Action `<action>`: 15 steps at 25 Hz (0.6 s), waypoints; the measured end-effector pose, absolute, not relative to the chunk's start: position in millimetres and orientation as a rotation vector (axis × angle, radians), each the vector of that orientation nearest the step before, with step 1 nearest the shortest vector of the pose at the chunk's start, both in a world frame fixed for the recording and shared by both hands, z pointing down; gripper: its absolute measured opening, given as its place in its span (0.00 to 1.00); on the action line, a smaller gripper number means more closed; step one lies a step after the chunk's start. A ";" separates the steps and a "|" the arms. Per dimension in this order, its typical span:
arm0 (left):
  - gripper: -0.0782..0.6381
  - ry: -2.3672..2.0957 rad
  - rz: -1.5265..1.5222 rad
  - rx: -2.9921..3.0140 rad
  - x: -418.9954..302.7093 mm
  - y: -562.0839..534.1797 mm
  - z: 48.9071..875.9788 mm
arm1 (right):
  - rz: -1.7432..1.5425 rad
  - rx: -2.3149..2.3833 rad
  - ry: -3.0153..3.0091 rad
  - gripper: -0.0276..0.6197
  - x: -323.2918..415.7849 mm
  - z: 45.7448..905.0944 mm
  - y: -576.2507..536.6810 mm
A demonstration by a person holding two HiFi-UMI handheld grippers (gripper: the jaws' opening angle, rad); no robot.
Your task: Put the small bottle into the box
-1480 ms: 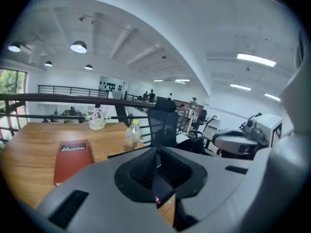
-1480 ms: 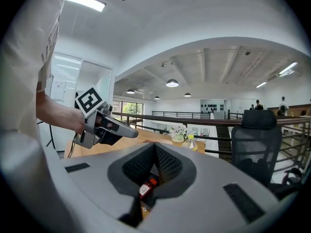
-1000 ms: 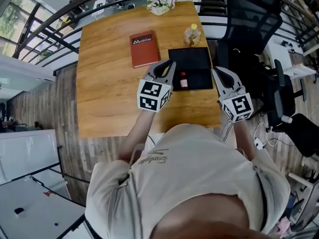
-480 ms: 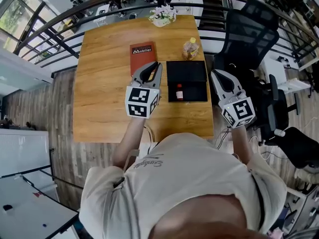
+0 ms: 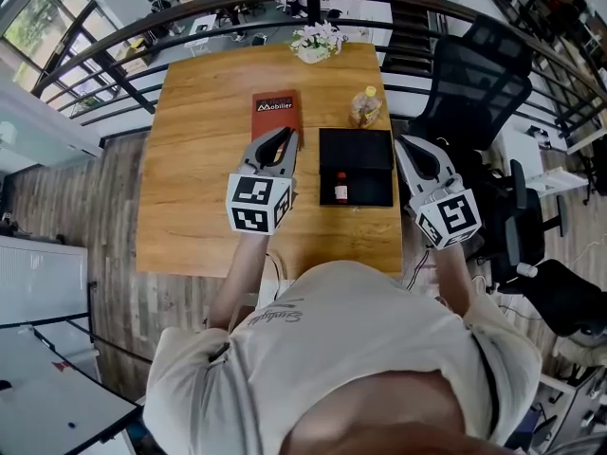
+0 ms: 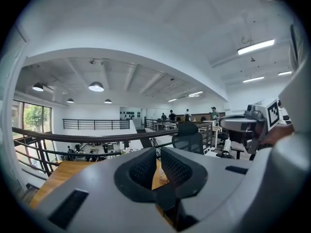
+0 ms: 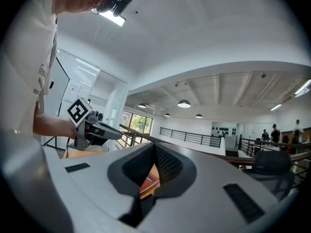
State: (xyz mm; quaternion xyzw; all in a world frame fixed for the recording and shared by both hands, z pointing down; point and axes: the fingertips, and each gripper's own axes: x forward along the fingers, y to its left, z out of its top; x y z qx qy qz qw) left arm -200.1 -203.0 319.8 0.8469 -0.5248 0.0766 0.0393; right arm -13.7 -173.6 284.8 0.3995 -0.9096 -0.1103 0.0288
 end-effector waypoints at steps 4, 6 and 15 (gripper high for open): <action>0.16 -1.599 0.214 2.607 -199.1 -201.7 315.3 | -0.313 1.235 -2.816 0.03 -18.8 289.0 -171.1; 0.16 -1.585 0.219 2.604 -198.0 -200.4 319.4 | -0.296 1.218 -2.813 0.03 -21.6 295.3 -169.2; 0.16 -1.524 0.232 2.585 -203.8 -194.3 339.3 | -0.275 1.181 -2.825 0.03 -34.9 306.9 -157.4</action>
